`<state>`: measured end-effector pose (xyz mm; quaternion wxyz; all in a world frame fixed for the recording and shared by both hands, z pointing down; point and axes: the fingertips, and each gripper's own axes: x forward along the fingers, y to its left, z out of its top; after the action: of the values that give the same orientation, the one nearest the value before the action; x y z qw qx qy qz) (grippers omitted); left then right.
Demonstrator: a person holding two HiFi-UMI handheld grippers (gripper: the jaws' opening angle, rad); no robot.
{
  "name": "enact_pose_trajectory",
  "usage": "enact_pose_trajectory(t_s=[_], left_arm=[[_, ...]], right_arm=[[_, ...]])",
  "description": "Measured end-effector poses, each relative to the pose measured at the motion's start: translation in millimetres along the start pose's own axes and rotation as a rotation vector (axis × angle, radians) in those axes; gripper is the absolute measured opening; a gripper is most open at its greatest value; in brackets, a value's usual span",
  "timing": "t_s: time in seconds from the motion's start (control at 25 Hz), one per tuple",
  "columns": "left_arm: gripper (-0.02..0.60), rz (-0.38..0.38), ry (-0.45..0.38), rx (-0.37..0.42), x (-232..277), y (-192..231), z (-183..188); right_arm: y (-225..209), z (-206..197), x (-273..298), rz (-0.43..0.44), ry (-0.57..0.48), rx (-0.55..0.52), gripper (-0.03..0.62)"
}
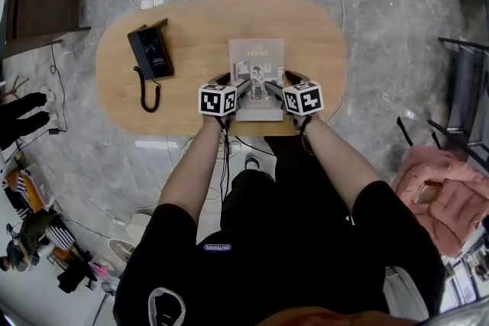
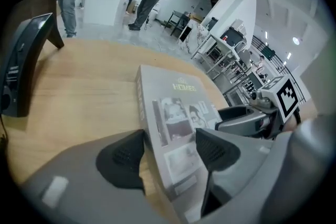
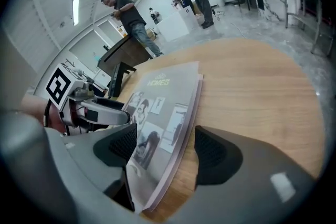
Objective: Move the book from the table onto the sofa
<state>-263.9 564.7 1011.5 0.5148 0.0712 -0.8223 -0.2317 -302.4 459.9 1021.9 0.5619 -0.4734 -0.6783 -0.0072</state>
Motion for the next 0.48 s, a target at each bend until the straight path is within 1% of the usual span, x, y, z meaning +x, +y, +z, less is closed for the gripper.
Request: enact_pose_trajectory(t_s=[0.08, 0.2, 0.32, 0.4, 0.48], left_arm=[[0.319, -0.006, 0.001, -0.017, 4.2, 0.8, -1.7], [0.330, -0.017, -0.011, -0.045, 8.2, -0.6, -1.9], [0.330, -0.024, -0.026, -0.052, 7.6, 0.1, -2.2], [0.324, -0.034, -0.017, -0.052, 7.0, 0.2, -2.5], [0.307, -0.045, -0.012, -0.070, 6.4, 0.2, -4.6]], right_arm=[[1.3, -3.3, 5.2, -0.007, 0.011, -0.016, 0.374], [0.5, -3.7, 7.4, -0.025, 0.000, -0.027, 0.368], [1.1, -3.1, 7.3, -0.019, 0.002, -0.042, 0.364], [1.3, -2.9, 6.6, -0.012, 0.007, -0.037, 0.357], [1.1, -1.9, 6.3, -0.012, 0.006, -0.042, 0.340]])
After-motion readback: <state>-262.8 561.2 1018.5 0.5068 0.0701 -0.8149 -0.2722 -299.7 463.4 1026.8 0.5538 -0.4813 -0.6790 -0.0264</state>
